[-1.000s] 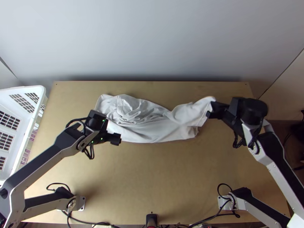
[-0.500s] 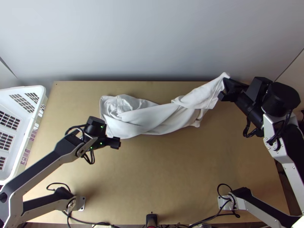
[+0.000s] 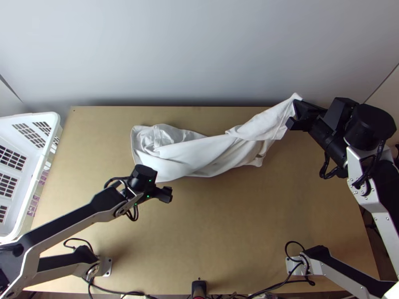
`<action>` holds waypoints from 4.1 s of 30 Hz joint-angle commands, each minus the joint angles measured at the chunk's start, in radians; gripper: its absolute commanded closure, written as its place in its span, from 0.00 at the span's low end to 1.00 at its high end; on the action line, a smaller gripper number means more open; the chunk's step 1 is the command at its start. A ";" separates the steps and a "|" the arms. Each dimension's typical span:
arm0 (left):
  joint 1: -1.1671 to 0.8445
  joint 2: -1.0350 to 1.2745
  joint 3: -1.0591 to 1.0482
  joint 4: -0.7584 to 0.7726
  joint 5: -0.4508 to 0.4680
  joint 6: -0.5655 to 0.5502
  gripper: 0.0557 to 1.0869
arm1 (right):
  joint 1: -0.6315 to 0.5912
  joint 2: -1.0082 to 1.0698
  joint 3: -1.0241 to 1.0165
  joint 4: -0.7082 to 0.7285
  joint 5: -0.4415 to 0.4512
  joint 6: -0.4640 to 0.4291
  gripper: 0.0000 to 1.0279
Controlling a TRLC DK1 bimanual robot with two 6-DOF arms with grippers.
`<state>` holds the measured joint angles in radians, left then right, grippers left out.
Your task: Fold the t-shirt
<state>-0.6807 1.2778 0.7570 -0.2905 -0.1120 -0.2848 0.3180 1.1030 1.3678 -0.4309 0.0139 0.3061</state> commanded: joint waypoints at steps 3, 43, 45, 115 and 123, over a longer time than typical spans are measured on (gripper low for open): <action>-0.026 0.084 -0.097 0.281 -0.152 0.182 0.05 | 0.003 0.008 0.001 -0.016 0.000 0.013 0.97; -0.026 0.384 0.048 0.648 -0.253 0.472 0.71 | -0.028 0.001 0.002 -0.074 -0.002 0.025 0.97; -0.019 0.331 0.025 0.648 -0.252 0.452 0.90 | -0.028 0.001 -0.003 -0.074 -0.002 0.025 0.97; 0.705 0.416 0.562 0.014 0.690 -0.145 0.18 | 0.006 0.121 -0.044 -0.031 -0.008 0.010 0.97; 0.670 0.572 0.754 -0.015 0.693 -0.208 0.17 | 0.004 0.101 -0.064 -0.032 -0.008 0.007 0.97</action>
<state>0.0101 1.7424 1.3724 -0.2852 0.5800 -0.4370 0.3225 1.2186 1.3205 -0.4618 0.0063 0.3141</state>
